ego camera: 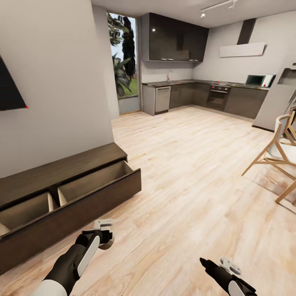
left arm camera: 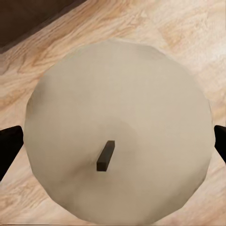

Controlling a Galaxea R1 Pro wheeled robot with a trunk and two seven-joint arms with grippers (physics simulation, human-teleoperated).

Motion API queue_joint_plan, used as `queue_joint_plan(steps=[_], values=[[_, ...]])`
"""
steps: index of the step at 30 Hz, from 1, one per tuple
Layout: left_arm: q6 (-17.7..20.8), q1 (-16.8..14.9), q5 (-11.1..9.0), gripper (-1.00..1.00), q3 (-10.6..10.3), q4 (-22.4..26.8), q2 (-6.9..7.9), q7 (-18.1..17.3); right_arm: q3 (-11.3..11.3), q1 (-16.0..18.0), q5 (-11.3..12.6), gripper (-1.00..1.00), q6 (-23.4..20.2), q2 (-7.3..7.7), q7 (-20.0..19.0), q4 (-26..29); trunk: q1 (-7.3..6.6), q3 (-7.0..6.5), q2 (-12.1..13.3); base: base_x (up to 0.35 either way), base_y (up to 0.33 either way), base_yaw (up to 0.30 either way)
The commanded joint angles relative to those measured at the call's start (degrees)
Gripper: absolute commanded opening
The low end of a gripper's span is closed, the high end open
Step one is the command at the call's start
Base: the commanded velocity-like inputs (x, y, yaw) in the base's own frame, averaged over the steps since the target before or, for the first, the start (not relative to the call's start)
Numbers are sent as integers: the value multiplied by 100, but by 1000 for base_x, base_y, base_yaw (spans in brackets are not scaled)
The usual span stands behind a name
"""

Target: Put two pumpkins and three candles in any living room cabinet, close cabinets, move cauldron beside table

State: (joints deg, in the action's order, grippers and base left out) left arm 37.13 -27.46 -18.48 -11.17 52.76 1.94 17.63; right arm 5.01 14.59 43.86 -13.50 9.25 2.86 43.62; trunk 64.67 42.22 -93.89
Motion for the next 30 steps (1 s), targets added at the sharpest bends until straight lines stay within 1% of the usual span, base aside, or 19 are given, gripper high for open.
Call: queue_joint_plan(steps=[1, 3, 5, 7, 10, 19, 22, 24, 26, 27, 28, 30], values=[[35, -5, -50, -100, -29, 7, 4, 48, 28, 0, 43, 100, -12, 7, 30, 13, 0, 4, -3, 0, 0, 279], [119, -5, -40, -100, -30, 11, 1, 48, 74, 0, 44, 100, -12, 4, 35, 14, 0, 2, -3, 0, 0, 281], [290, -5, -35, -100, -22, 15, 7, 28, 181, 0, 44, 100, -10, 1, 60, 12, 0, 1, -3, 58, 0, 284], [397, -5, -43, -100, -14, 17, 20, 9, 283, 0, 44, 100, -6, -1, 79, 14, 0, 1, -3, 198, 0, 286], [459, -5, -73, -100, -9, 15, 31, -2, 361, 0, 42, 100, -9, 3, 80, 14, 0, 1, -3, 285, 0, 214], [479, -5, -87, -100, -16, 16, 26, -5, 386, 0, 43, 100, 144, 7, 38, 15, 0, 0, -3, 324, 0, 21], [486, -5, -112, -100, -10, 15, 16, -10, 391, 0, 41, 100, 152, 6, 54, 25, 0, -5, -3, 289, 0, 178], [493, -5, -206, -100, -9, 15, 14, -10, 416, 0, 43, 100, 153, 6, 63, 29, 0, -11, -3, 158, 0, 242], [554, -5, -426, -100, -18, 18, 15, -7, 494, 0, 39, 100, 154, 7, 79, 27, 0, -16, -3, 74, 0, 260], [633, -5, -594, -100, -35, 20, 21, -6, 553, 0, 38, 100, 155, 7, 85, 25, 0, -19, -3, 29, 0, 269], [662, -5, -642, -100, -38, 23, 25, -6, 569, 0, 38, 100, 155, 7, 86, 25, 0, -22, -3, 24, 0, 271], [740, -6, -788, -100, -43, 47, 43, -6, 606, 0, 36, 100, 155, 7, 95, 24, -44, -63, 78, 12, 0, 273]])
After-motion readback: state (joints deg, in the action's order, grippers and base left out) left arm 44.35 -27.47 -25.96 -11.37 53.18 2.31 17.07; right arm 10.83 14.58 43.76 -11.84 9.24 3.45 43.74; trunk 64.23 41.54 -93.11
